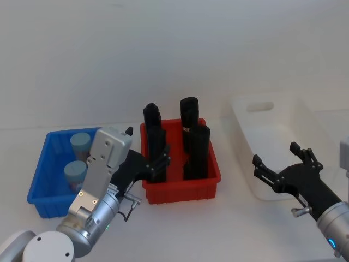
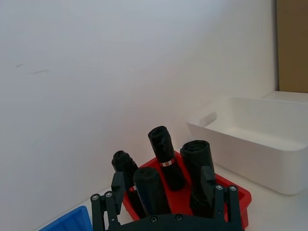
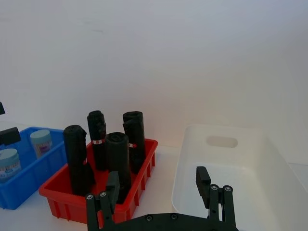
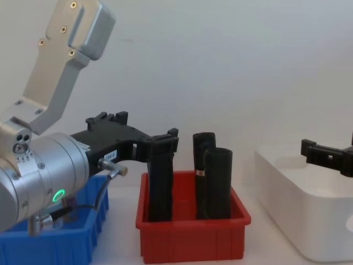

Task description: Pick the cotton swabs from the blue box and place them into the white box.

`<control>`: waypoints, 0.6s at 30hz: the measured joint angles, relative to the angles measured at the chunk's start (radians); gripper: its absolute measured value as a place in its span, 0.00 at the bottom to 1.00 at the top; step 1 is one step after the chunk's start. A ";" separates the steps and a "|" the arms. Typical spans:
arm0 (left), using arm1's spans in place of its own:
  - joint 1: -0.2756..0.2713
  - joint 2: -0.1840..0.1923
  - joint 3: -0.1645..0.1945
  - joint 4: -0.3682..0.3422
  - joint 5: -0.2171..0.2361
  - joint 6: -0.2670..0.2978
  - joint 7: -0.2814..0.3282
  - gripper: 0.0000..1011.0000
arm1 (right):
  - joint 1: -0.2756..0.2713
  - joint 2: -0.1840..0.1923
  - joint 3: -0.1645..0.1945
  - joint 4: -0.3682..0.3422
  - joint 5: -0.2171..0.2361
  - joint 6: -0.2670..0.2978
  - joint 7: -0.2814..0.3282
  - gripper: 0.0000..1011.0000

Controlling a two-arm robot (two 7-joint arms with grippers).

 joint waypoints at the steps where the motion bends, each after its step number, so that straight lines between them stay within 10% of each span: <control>1: -0.001 0.000 -0.001 0.001 -0.003 -0.002 -0.004 0.99 | 0.000 0.000 0.000 0.000 0.000 0.000 0.000 0.99; 18: -0.042 0.012 -0.054 0.074 -0.101 -0.002 -0.081 0.99 | 0.000 0.000 0.000 0.000 0.000 0.000 0.000 0.99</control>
